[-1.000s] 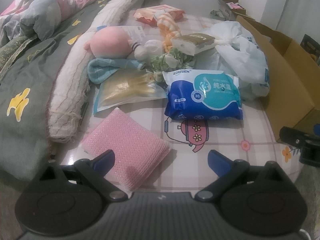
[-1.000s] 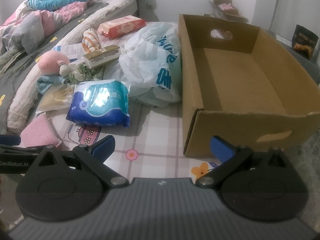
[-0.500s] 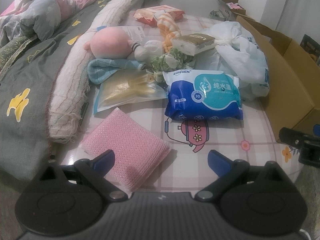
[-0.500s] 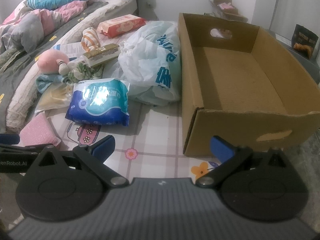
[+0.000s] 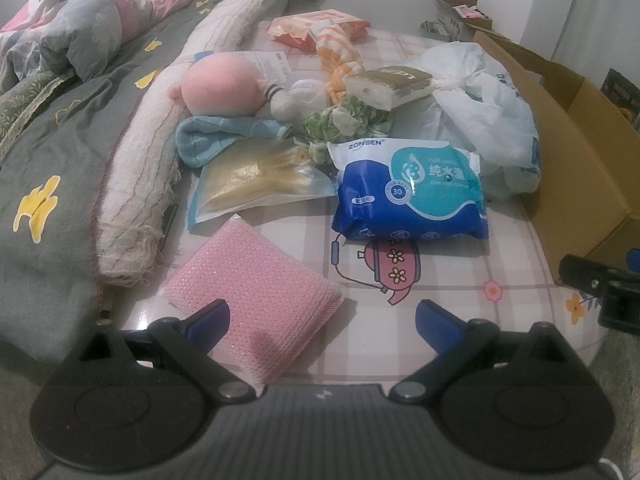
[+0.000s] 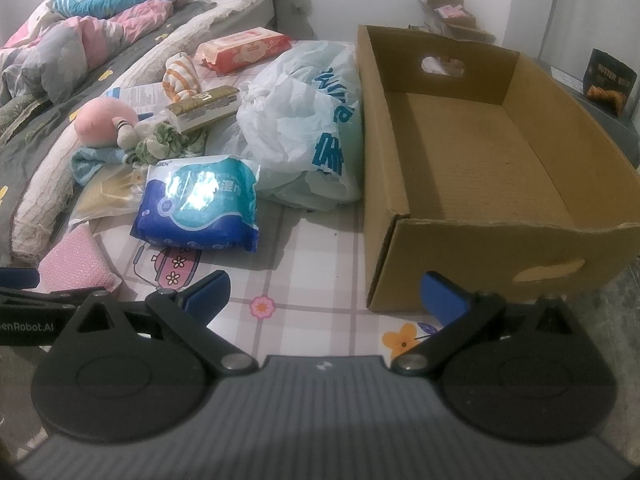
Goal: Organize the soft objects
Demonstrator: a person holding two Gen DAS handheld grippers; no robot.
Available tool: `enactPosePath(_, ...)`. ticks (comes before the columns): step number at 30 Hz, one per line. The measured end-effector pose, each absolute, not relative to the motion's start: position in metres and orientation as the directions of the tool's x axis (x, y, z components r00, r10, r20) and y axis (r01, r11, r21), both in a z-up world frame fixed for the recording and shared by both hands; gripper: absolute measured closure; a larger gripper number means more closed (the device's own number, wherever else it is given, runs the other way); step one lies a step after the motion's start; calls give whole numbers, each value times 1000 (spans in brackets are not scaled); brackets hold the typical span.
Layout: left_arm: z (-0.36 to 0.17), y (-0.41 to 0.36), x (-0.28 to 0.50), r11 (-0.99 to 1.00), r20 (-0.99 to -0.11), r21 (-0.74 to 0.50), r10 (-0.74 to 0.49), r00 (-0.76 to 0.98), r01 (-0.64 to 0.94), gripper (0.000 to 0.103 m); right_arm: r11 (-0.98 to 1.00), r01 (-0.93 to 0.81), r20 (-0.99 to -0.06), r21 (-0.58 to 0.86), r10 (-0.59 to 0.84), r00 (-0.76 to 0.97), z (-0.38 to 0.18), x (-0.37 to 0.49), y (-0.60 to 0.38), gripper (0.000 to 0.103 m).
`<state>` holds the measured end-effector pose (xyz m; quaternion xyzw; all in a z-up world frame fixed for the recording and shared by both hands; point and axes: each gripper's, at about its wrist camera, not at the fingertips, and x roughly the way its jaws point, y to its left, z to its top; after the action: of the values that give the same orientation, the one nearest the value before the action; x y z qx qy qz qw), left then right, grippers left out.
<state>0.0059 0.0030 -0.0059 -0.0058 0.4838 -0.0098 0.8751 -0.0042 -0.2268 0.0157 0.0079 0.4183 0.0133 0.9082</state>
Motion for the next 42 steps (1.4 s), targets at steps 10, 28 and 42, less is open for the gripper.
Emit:
enactPosePath(10,-6,3,6,1000,-846,-20,-23,532,11,3,1000,-18,-759,25,31,650,16,-4,-227,1)
enactPosePath(28,-7,10,7,1000,-845,-17,-22,534,13,3,1000,-22,-761,21,30,648,18,-4,-223,1)
enactPosePath(42,0,43,-14,1000,-798,17,10,603,7,3,991,-132,-724,33,115,680,28,0,-209,1)
